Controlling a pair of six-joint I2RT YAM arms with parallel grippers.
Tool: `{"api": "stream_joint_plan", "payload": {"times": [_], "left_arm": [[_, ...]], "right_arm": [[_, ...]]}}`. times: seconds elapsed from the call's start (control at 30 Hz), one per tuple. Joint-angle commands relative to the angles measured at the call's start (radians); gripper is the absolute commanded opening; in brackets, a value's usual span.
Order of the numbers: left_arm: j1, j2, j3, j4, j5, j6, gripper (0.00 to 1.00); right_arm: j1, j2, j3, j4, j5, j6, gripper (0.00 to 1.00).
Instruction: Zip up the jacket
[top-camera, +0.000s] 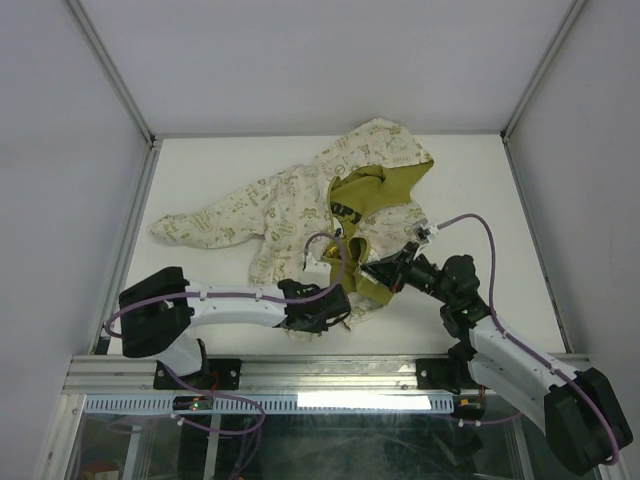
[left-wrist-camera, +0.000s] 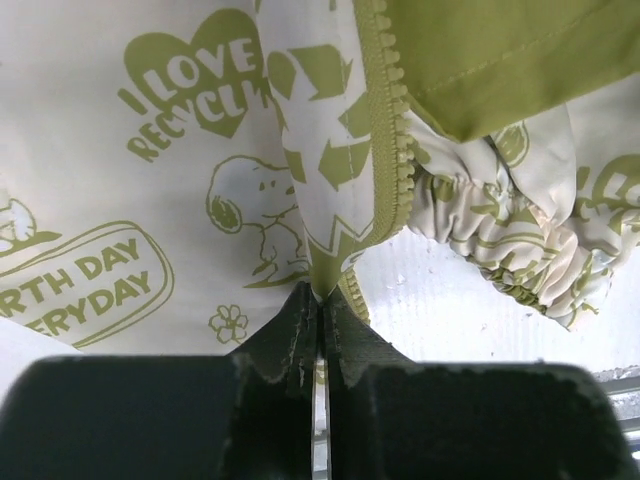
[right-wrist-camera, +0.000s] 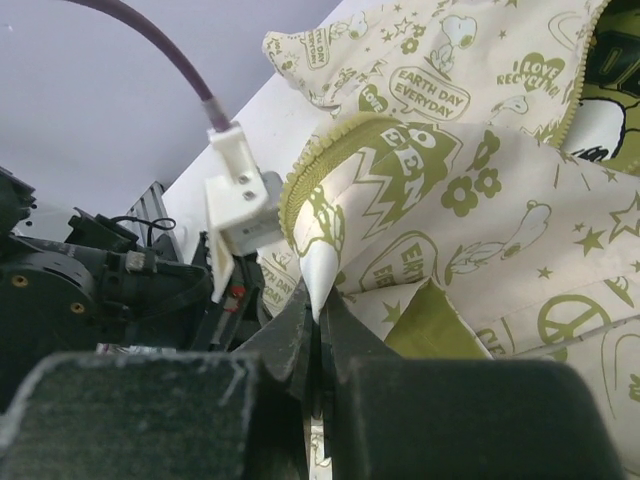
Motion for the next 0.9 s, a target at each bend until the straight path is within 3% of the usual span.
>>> {"api": "stream_joint_plan", "payload": {"times": [0.0,0.2,0.47,0.6,0.87], "left_arm": [[0.004,-0.136,-0.057,0.137,-0.111,0.053,0.00],[0.070,-0.341,-0.175,0.378,-0.104,0.210,0.00],[0.217,-0.545,-0.360,0.801,0.059,0.443,0.00],[0.258,-0.579,-0.410,0.988,0.141,0.580,0.00],[0.265,-0.587,-0.465,1.205,0.286,0.841,0.00]], "right_arm": [[-0.006,0.006,0.055,-0.006,0.012,-0.011,0.00],[-0.006,0.023,0.081,-0.024,0.012,-0.011,0.00],[-0.007,0.017,0.118,-0.083,0.012,-0.011,0.00],[-0.006,0.026,0.140,-0.092,0.012,-0.011,0.00],[-0.004,0.080,0.214,-0.126,0.012,-0.011,0.00]]}}
